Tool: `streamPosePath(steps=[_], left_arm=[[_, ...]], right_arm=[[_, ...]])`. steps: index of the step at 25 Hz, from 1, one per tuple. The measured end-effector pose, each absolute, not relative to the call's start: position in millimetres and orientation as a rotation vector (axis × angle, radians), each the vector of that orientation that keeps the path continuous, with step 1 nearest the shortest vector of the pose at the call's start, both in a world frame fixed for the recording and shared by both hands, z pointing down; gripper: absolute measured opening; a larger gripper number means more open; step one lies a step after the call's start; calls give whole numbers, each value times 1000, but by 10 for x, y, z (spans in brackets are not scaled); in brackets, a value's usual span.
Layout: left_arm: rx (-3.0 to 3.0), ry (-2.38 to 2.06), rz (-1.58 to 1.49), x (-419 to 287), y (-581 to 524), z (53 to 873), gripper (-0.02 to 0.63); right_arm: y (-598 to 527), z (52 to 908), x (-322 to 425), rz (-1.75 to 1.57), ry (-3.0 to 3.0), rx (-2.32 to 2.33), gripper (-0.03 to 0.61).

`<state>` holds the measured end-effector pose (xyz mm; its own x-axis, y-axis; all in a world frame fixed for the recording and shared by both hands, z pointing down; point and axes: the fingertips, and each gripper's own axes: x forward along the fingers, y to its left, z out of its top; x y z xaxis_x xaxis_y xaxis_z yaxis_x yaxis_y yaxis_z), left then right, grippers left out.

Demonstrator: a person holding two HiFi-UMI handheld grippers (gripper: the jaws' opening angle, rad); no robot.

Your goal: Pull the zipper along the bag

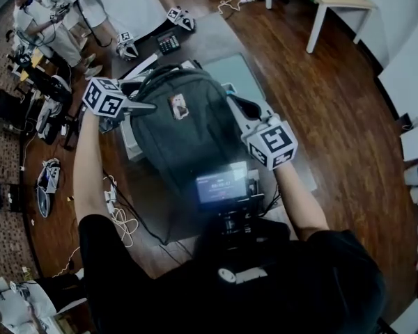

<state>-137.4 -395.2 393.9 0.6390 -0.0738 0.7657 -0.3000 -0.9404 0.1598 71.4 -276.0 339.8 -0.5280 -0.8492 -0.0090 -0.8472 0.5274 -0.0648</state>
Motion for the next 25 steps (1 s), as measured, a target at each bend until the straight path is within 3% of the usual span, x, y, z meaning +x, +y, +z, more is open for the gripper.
streamPosePath(steps=[9, 10, 12, 14, 20, 25], left_arm=[[2576, -177, 1045, -1094, -3827, 4008, 450], [2588, -170, 1030, -1107, -3810, 3963, 421], [2627, -147, 1005, -1125, -3704, 3844, 285], [2688, -113, 989, -1060, -3486, 3714, 215], [2876, -60, 977, -700, -2803, 3375, 181], [2952, -96, 970, -927, -2401, 3223, 181]], right_arm=[[-2784, 3402, 563, -84, 2751, -1467, 11], [-2790, 3393, 515, -82, 2759, -1455, 11], [-2751, 3380, 450, -67, 2773, -1429, 11], [-2641, 3348, 492, -38, 2770, -1413, 11], [-2340, 3515, 1115, -38, 2720, -1505, 11], [-2038, 4322, 1406, -210, 2751, -1710, 17]])
